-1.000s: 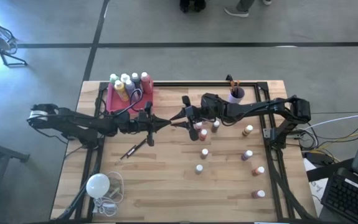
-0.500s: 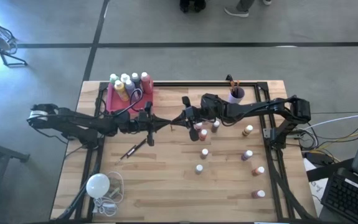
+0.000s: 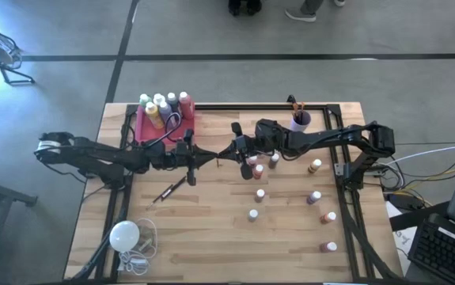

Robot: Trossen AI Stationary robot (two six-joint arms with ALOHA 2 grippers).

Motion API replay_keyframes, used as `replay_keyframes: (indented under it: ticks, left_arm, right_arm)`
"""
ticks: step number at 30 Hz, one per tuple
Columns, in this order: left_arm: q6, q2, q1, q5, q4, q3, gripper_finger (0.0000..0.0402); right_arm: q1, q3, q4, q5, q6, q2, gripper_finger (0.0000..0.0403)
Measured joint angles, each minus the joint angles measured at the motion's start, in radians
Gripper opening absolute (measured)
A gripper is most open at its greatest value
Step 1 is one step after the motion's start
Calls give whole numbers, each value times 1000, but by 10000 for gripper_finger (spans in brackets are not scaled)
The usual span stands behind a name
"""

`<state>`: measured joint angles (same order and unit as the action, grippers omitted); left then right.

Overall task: Pick & Place Paint Supplies
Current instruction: Put the silver paint brush into the purple cup

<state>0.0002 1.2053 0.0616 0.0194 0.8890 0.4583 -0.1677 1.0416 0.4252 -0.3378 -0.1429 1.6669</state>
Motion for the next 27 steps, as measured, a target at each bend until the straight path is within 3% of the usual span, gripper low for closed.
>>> replay_keyframes:
  ticks: [8, 17, 21, 27]
  left_arm:
    - [35, 0, -1, -1, 0, 0, 31]
    - [78, -3, -1, 5, 4, 20, 147]
    - [75, -7, -1, 1, -18, 18, 178]
    - [68, -8, -1, 0, -54, 13, 182]
  right_arm:
    - [0, 0, -1, 0, 1, 0, 9]
    - [-1, 0, -33, 13, 3, -3, 8]
    - [-14, 0, -126, 118, -41, -56, 8]
    - [-50, 0, -277, 298, -74, -232, 8]
